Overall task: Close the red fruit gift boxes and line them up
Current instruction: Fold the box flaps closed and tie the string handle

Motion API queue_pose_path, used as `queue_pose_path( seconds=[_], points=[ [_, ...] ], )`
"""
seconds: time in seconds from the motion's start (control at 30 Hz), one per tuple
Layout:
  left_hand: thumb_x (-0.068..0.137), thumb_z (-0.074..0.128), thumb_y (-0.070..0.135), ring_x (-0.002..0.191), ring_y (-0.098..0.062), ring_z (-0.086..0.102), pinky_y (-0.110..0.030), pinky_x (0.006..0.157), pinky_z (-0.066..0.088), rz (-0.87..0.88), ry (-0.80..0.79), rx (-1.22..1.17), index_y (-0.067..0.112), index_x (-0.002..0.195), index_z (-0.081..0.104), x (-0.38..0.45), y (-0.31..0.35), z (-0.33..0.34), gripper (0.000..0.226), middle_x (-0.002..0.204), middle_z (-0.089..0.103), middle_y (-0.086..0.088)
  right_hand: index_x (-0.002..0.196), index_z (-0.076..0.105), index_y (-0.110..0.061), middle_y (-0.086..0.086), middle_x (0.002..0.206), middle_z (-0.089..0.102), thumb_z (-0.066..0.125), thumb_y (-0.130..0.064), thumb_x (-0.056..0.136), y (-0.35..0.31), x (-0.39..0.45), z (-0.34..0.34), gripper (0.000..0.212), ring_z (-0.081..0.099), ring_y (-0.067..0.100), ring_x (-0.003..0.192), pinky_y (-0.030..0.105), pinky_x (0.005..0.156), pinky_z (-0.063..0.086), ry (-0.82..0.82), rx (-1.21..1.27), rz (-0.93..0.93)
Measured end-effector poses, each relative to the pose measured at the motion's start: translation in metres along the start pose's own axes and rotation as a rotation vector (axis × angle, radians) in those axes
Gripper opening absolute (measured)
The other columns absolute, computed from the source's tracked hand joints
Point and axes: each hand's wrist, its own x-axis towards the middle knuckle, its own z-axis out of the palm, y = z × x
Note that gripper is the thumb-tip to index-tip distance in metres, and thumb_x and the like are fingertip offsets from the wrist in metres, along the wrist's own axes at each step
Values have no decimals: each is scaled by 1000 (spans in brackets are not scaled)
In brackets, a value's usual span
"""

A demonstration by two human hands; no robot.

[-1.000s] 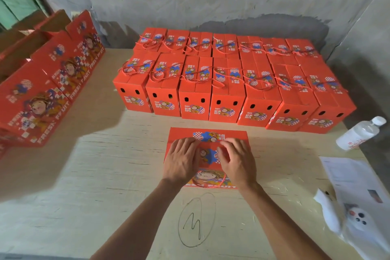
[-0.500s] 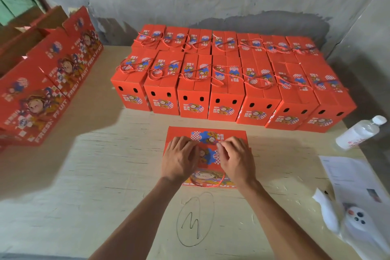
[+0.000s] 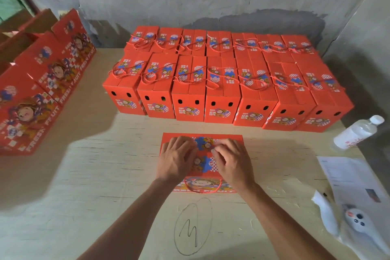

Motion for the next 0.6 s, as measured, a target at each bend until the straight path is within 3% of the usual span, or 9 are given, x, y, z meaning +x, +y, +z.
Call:
queue_pose_path(
  seconds=[0.07,0.17,0.3,0.4,0.47,0.5,0.53,0.6],
  points=[
    [103,55,45,111,-18,55,-38,96,43,-1,-22,2,31,124,60,2,-1,3,26,125,61,13,115,75,-19,-2,130,65,63,-31,101,0,3,0,22,60,20,113,38,93,54,-54,11,13],
    [103,55,45,134,-20,46,-42,115,34,18,-30,4,29,137,53,3,-2,6,39,146,54,4,141,60,-19,2,154,51,57,-35,104,0,5,0,41,47,22,140,38,117,39,-155,-11,47],
    [102,44,57,143,-21,39,-45,122,27,-46,-66,50,23,142,48,3,0,3,53,153,49,0,149,50,-11,6,159,44,46,-42,106,-4,4,1,52,36,22,150,42,126,26,-173,-117,111],
    [98,32,71,154,-24,25,-48,129,8,-239,-109,113,17,150,39,5,9,0,75,162,36,-7,154,40,-10,8,165,34,38,-51,105,-9,6,1,64,25,24,155,48,128,17,-188,-210,305],
    [92,27,81,158,-28,11,-51,127,1,-430,-159,145,12,157,24,7,14,-2,95,169,19,-11,159,29,-10,10,169,23,33,-60,103,-12,8,1,75,17,26,158,53,127,15,-229,-217,456],
    [89,28,86,157,-31,10,-54,126,8,-499,-174,132,11,160,16,7,15,-3,104,170,12,-12,161,23,-9,11,170,18,32,-65,102,-12,8,1,82,18,29,157,55,124,21,-241,-202,513],
    [84,31,90,155,-34,17,-56,123,20,-546,-185,100,11,160,10,8,16,-4,112,170,11,-13,162,18,-8,14,170,16,33,-70,99,-12,10,0,89,24,33,155,55,117,34,-244,-180,569],
    [73,40,97,141,-39,43,-54,110,43,-639,-206,1,12,159,9,9,13,-10,125,162,29,-18,162,14,-7,17,167,24,39,-80,92,-10,13,-3,104,52,38,136,44,86,55,-253,-114,701]
  ],
)
